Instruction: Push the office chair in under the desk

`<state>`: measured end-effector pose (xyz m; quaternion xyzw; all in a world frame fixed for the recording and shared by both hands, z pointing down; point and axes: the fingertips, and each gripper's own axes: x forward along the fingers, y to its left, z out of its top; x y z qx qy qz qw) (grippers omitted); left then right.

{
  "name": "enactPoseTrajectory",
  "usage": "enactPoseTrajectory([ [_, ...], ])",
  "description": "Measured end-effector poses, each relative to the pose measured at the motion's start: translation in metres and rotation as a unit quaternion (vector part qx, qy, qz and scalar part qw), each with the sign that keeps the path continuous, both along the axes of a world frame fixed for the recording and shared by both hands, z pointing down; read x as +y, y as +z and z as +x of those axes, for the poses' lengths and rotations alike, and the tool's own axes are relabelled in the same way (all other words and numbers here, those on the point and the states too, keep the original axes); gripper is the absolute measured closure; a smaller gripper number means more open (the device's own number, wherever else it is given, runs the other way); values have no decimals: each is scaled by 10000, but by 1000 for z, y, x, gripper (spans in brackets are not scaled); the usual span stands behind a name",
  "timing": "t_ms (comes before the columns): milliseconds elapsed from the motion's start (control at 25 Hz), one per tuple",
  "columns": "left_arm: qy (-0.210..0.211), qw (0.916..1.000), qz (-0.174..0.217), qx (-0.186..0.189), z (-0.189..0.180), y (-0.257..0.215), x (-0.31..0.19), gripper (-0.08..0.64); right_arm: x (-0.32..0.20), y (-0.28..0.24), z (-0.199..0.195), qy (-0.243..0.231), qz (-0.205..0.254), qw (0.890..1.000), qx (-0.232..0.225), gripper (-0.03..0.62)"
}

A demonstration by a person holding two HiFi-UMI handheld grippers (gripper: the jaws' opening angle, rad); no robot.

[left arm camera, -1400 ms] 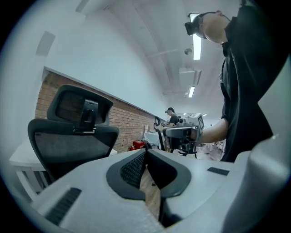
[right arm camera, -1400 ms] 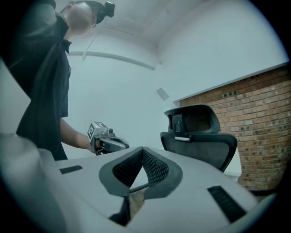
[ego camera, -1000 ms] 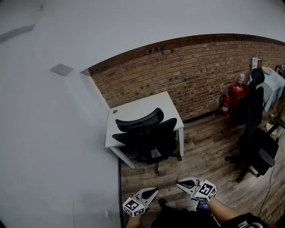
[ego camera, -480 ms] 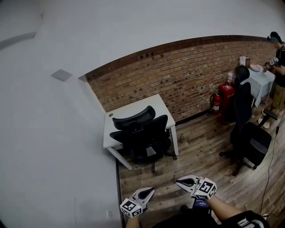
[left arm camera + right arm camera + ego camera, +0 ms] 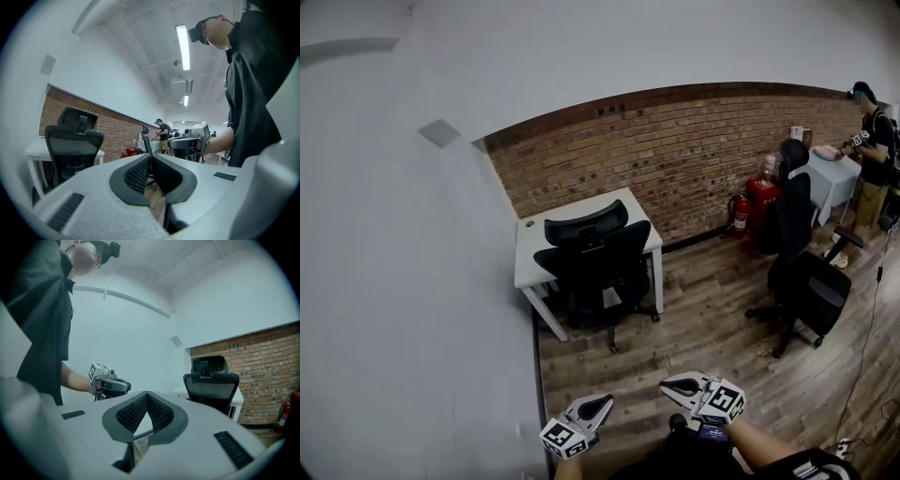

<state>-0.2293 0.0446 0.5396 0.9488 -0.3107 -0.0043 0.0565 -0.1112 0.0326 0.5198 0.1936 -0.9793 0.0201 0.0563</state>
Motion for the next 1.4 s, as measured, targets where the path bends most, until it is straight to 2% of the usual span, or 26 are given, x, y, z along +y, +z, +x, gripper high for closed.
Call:
enactPoseTrajectory([
  [160, -87, 9998, -104, 127, -9, 12, 27, 535, 27, 7, -4, 56, -56, 9999, 88, 584],
  [360, -50, 9999, 51, 121, -6, 3, 44, 535, 44, -3, -10, 23, -49, 9999, 157, 584],
  [560, -188, 9997, 132, 78, -1, -4, 49, 535, 46, -20, -2, -8, 91, 9998, 149, 584],
  [720, -202, 9996, 165, 89, 22, -13, 50, 535, 53, -18, 20, 8, 198, 9998, 90, 584],
  [1000, 139, 9997, 186, 63, 97, -14, 72, 535, 79, 1, 75, 77, 4, 10000, 48, 586],
  [1160, 10, 9999, 98, -54, 107, -6, 86, 535, 83, -5, 96, 120, 65, 9999, -78, 586],
  [1400, -316, 9994, 143, -30, 105, -4, 90, 535, 68, -5, 131, 363, -22, 9985, -419, 586],
])
